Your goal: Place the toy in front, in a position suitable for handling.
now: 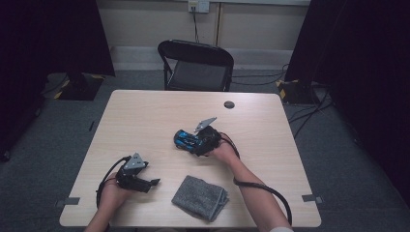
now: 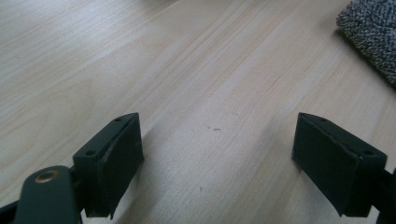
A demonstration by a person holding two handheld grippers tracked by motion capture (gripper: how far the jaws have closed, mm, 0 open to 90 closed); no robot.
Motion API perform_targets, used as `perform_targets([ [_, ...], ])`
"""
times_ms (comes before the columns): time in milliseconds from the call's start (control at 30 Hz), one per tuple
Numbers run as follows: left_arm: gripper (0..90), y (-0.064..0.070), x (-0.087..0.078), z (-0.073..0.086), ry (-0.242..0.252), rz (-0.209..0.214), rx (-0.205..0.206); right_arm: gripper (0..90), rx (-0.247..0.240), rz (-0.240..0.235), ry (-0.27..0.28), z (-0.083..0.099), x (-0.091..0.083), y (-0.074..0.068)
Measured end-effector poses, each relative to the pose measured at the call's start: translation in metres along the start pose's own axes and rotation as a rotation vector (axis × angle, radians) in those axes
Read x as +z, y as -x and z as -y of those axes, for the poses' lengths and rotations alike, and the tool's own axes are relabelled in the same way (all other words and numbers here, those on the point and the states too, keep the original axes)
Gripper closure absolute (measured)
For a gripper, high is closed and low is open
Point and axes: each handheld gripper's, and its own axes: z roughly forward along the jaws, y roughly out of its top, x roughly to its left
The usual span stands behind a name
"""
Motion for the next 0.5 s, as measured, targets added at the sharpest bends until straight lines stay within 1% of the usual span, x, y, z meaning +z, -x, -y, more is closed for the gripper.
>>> perform_targets([
  [133, 15.8, 0.0, 0.0, 0.0, 0.0, -0.001, 0.001, 24.4, 0.014, 0.008, -0.031, -0.003, -0.002, -0.002],
  [233, 15.8, 0.0, 0.0, 0.0, 0.0, -0.001, 0.001, 24.6, 0.028, 0.018, -0.038, -0.003, -0.003, -0.003],
  [333, 15.9, 0.0, 0.0, 0.0, 0.0, -0.002, 0.0, 24.6, 0.064, 0.018, -0.024, -0.002, -0.006, -0.005],
  [400, 16.0, 0.0, 0.0, 0.0, 0.0, -0.002, 0.0, 24.7, 0.077, 0.03, -0.009, -0.001, -0.01, -0.006],
  [500, 16.0, 0.0, 0.0, 0.0, -0.001, -0.001, -0.002, 24.7, 0.082, 0.054, -0.004, -0.002, -0.017, -0.005],
])
